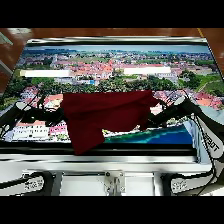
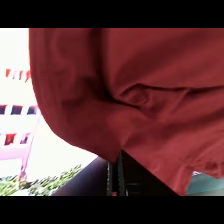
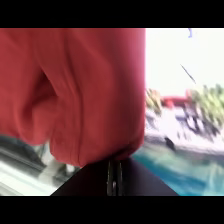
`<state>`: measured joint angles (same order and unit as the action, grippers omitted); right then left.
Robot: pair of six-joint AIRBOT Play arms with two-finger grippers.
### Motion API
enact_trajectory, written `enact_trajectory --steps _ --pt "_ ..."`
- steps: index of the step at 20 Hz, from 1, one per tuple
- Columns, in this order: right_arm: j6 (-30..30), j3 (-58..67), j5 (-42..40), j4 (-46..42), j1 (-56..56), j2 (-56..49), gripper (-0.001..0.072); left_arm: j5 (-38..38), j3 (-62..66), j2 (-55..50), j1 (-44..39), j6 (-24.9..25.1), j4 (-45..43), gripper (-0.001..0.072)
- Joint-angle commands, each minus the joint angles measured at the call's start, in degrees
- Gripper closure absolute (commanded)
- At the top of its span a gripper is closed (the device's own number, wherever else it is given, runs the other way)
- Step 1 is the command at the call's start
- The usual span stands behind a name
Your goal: Fold the shirts.
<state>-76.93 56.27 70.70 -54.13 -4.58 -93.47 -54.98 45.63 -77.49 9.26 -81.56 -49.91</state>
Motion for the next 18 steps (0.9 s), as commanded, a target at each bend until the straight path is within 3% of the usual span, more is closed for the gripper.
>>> enact_trajectory --steps 1,6,9,13,18 --pt "2.3 0.8 0.2 4.9 0.6 3.4 0.0649 0.8 1.4 4.3 0.1 2.4 -0.1 0.0669" --pt "11.6 13.5 4.5 5.7 -2.5 22.1 0.065 0.8 15.6 21.7 0.1 6.3 -1.6 0.0669" --pt "12.0 26.8 -1.6 5.6 -6.1 35.6 0.065 3.5 31.3 32.8 0.5 5.7 -1.9 0.0669" --pt "5.6 42.0 -14.8 -2.4 -9.3 48.6 0.065 9.4 49.4 41.5 0.5 5.0 -2.3 0.0669" --pt "-4.0 48.5 -10.8 -16.4 -9.2 56.0 0.065 6.3 54.9 48.1 0.5 -2.3 -11.0 0.0669"
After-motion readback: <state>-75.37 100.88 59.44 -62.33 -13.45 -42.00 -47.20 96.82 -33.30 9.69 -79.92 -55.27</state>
